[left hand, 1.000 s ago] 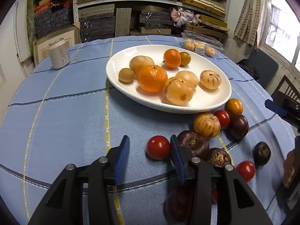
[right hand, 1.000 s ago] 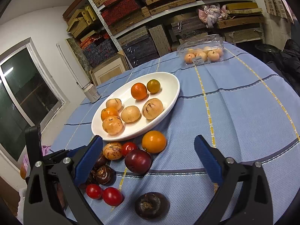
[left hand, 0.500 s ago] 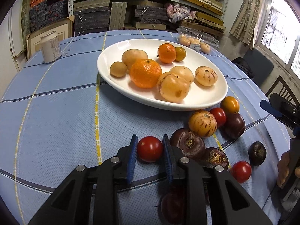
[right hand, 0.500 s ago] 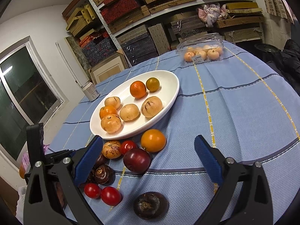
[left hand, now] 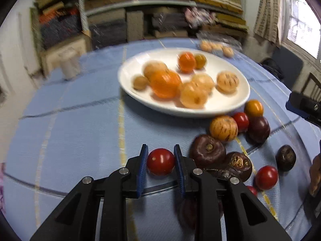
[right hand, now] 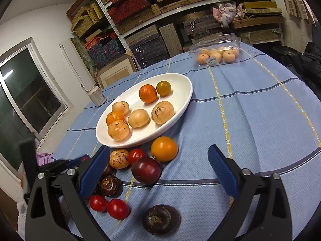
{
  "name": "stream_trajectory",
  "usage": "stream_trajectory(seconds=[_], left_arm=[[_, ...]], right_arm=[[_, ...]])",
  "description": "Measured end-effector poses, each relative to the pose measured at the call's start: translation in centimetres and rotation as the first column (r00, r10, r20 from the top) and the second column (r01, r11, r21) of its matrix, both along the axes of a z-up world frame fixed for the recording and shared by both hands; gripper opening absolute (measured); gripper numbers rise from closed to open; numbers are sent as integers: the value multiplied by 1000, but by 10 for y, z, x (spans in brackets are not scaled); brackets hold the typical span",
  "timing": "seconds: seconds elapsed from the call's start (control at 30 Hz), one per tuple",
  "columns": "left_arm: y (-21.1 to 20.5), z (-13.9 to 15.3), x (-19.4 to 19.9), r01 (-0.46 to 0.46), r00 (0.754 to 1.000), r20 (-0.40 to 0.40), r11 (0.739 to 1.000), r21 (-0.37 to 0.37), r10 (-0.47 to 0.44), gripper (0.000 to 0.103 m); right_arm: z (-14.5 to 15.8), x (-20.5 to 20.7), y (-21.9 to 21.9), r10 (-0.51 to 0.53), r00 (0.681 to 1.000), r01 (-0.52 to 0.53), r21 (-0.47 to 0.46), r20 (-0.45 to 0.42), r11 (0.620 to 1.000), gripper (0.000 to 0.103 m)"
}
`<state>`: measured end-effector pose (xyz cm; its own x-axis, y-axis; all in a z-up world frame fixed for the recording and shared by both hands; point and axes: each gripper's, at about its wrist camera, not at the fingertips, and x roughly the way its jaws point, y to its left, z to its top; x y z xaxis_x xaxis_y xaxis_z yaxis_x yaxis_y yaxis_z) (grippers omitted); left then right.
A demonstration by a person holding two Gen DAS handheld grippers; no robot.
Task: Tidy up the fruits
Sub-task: 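Grasp a red cherry tomato with the left tool, then grasp the dark red plum with the right tool while the left tool holds the tomato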
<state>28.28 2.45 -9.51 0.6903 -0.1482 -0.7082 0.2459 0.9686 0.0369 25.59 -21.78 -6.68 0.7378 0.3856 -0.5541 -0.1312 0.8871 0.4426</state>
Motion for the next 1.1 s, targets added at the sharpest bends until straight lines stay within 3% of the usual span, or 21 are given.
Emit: stream_trajectory(seconds=[0.13,0.2,0.4,0.43,0.47,0.53,0.8,1.1], left_arm=[[26,22,-14,-114,991,69,991,-66,118,26],[37,24,-16,-142,987,61,986,-92,148,26],[48,18,-13,-152,988,-2,977,-147,153,26],[46,19,-14,-145,989,2,979,-142,147,26],[43,19,-17,-137,990,7,981,-136,139,26],[40,18,-18,-125,992,10,984,-127,128,26],[32,14,-17,-111,994,9,988,-106,112,26],[24,11,-16,-118,992,36,992,-37,120,26]], right_arm=[[4,-4,6,20,1000,-19,-29,24,999,96],[6,-6,13,44,998,-41,-62,38,997,96],[-4,-8,58,145,989,-141,-290,-11,947,96],[-6,-8,62,155,988,-154,-307,-23,939,92],[-8,-8,65,162,986,-163,-317,-31,934,81],[-11,-6,68,171,984,-178,-325,-47,929,66],[-19,6,64,163,982,-184,-292,-95,938,64],[-28,25,63,159,975,-194,-240,-156,951,45]])
